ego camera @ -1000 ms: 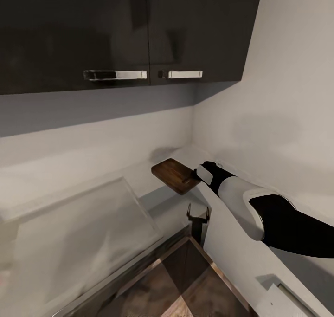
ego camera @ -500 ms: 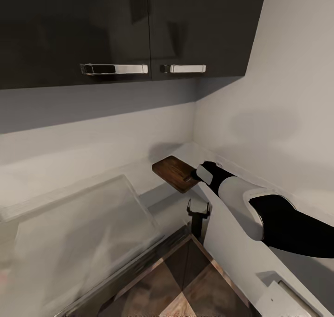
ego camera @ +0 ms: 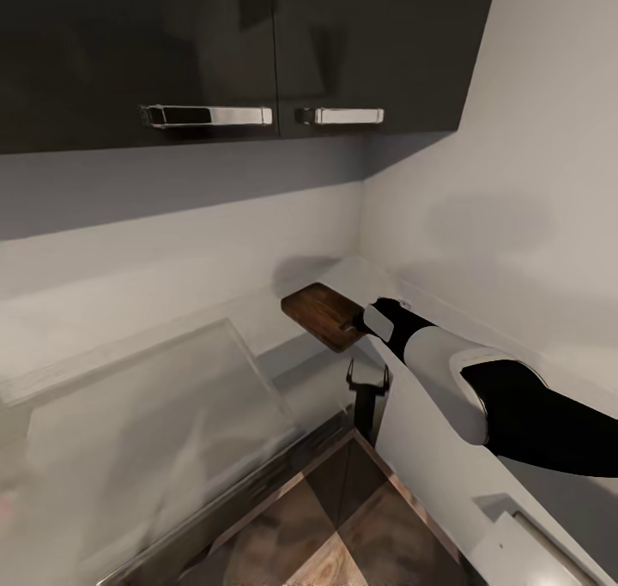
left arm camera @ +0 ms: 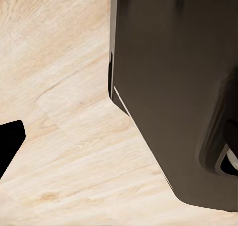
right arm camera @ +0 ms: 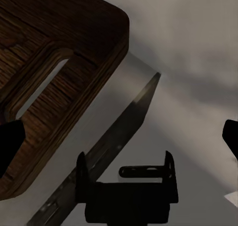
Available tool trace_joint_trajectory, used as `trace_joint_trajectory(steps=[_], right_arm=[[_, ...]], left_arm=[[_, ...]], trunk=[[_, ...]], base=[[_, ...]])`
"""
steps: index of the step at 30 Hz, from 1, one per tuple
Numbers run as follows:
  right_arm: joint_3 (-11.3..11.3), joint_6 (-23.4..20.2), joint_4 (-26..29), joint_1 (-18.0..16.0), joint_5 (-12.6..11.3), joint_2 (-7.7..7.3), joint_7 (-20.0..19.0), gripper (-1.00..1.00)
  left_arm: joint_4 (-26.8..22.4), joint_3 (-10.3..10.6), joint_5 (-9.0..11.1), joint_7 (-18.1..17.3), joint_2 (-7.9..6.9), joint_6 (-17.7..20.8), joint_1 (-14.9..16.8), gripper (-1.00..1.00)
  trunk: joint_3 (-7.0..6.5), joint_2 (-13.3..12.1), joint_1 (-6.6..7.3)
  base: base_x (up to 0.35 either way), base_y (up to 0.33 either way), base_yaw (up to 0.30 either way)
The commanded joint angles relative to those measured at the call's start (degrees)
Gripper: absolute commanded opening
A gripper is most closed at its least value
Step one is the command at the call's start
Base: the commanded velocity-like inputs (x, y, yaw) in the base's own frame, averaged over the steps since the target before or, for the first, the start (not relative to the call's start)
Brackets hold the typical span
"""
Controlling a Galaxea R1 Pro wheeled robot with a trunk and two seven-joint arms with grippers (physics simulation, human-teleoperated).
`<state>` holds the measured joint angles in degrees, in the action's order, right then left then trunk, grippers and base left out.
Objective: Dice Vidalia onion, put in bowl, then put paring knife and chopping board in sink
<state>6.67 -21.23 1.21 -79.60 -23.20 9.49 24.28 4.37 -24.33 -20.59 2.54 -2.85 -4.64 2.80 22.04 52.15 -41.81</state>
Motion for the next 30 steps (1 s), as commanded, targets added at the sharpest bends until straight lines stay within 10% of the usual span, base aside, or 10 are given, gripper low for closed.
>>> trace_joint_trajectory(steps=[1,20,24,30], right_arm=[[0.50,-0.37,0.11,-0.02,-0.44,0.01,0.25,1.00],[1.33,-1.89,1.89,-0.02,2.12,0.23,0.03,1.00],[2.09,-7.48,7.62,-0.02,7.26,0.34,0.10,1.00],[2.21,-17.41,15.76,-0.07,8.51,0.51,0.07,1.00]], left_arm=[[0.29,-0.46,-0.59,0.27,-0.05,-0.46,0.10,1.00],[0.29,-0.46,-0.59,0.27,0.09,-0.46,0.10,1.00],[0.29,-0.46,-0.59,0.27,0.18,-0.46,0.10,1.00],[0.29,-0.45,-0.59,0.27,0.21,-0.46,0.10,1.00]], trunk=[[0.14,0.05,0.00],[0.28,0.05,0.00],[0.28,0.05,0.00],[0.28,0.05,0.00]], base=[[0.000,0.000,0.000],[0.000,0.000,0.000],[0.000,0.000,0.000],[0.000,0.000,0.000]])
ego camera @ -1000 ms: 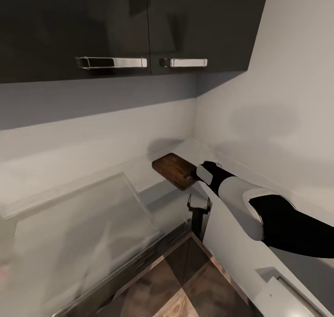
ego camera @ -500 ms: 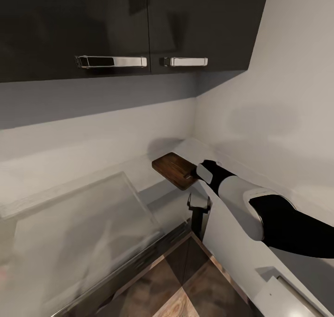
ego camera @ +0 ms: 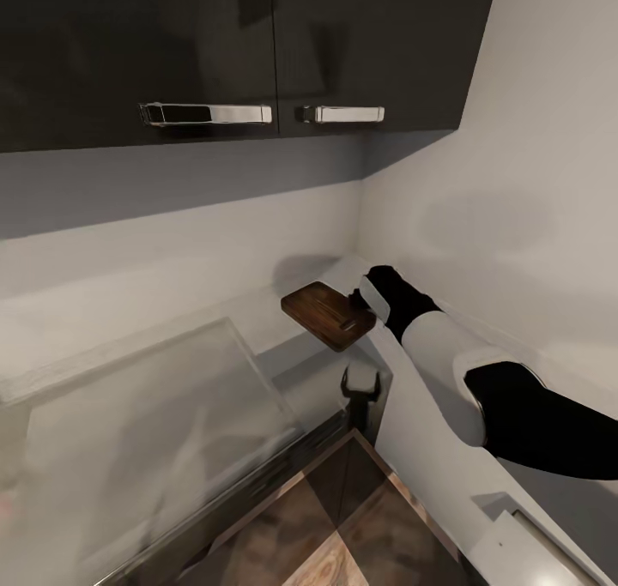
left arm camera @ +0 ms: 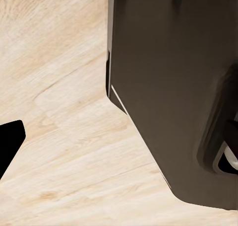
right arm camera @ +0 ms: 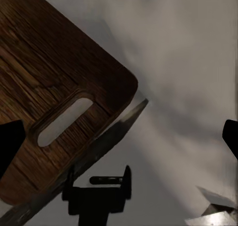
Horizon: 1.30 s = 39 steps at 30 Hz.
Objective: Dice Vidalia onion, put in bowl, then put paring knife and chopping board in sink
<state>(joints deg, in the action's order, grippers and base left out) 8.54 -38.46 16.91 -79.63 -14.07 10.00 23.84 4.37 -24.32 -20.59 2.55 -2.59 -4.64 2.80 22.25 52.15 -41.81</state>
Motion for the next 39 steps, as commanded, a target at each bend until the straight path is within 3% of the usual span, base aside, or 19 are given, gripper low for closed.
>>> trace_joint_trajectory(steps=[1,20,39], right_arm=[[0.33,-0.42,0.34,-0.05,-0.60,0.00,0.51,1.00],[0.10,-1.37,1.55,-0.09,-0.96,0.00,0.43,1.00],[0.31,-1.36,1.46,-0.09,-0.89,0.00,0.50,1.00]], left_arm=[[0.29,-0.46,-0.59,0.27,-0.05,-0.46,0.10,1.00],[0.29,-0.47,-0.59,0.27,-0.05,-0.46,0.10,1.00],[0.29,-0.47,-0.59,0.27,-0.14,-0.48,0.10,1.00]], trunk=[[0.07,0.05,-0.01],[0.10,0.05,-0.01],[1.70,0.05,-0.01]], base=[[0.000,0.000,0.000],[0.000,0.000,0.000],[0.010,0.000,0.000]])
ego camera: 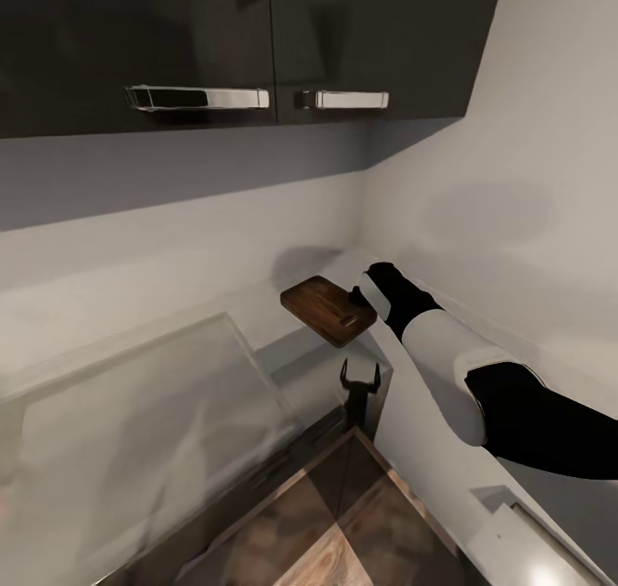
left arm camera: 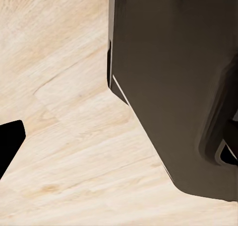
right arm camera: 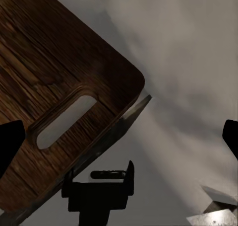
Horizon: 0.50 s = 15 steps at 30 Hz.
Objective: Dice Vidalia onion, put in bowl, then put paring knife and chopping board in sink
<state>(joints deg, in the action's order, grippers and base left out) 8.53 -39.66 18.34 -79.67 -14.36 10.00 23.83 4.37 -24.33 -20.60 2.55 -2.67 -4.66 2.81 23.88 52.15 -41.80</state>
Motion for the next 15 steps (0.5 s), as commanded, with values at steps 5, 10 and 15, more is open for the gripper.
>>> trace_joint_trajectory(steps=[5,10,15], right_arm=[[0.35,-0.15,-0.03,-0.05,-0.59,0.00,0.52,1.00],[0.35,-0.15,-0.06,-0.05,-0.66,0.00,0.51,1.00],[0.35,-0.15,-0.13,-0.05,-0.67,0.00,0.50,1.00]], left_arm=[[0.29,-0.45,-0.58,0.25,-0.05,-0.49,0.09,1.00],[0.29,-0.45,-0.58,0.26,-0.05,-0.45,0.09,1.00],[0.29,-0.45,-0.58,0.27,-0.05,-0.44,0.09,1.00]], trunk=[[0.53,0.05,-0.01],[0.99,0.05,-0.01],[1.45,0.05,-0.01]], base=[[0.129,0.000,0.000],[0.036,0.000,0.000],[0.005,0.000,0.000]])
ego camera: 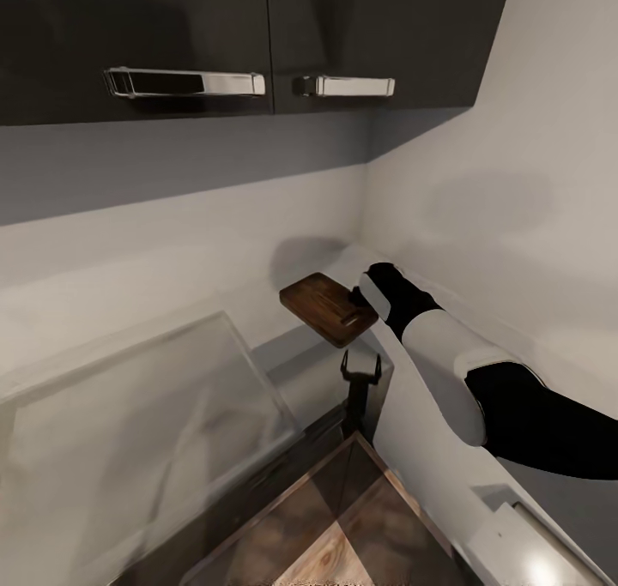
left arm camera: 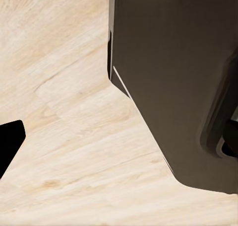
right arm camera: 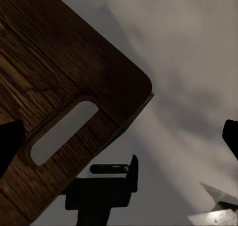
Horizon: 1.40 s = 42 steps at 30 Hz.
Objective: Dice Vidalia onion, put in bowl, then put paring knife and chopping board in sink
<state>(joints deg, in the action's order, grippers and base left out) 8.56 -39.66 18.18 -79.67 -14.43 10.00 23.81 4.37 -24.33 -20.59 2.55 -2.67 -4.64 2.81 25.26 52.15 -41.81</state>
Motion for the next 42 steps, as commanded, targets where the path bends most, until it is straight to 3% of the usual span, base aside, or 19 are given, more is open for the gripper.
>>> trace_joint_trajectory(steps=[1,42], right_arm=[[0.32,-0.16,0.03,-0.05,-0.60,0.00,0.50,1.00],[0.32,-0.07,0.02,-0.05,-0.77,0.00,0.44,1.00]], left_arm=[[0.29,-0.46,-0.59,0.27,-0.05,-0.46,0.09,1.00],[0.30,-0.46,-0.59,0.27,-0.05,-0.46,0.09,1.00]], trunk=[[0.16,0.05,0.00],[3.93,0.05,0.00]], base=[[0.001,0.000,0.000],[0.000,0.000,0.000]])
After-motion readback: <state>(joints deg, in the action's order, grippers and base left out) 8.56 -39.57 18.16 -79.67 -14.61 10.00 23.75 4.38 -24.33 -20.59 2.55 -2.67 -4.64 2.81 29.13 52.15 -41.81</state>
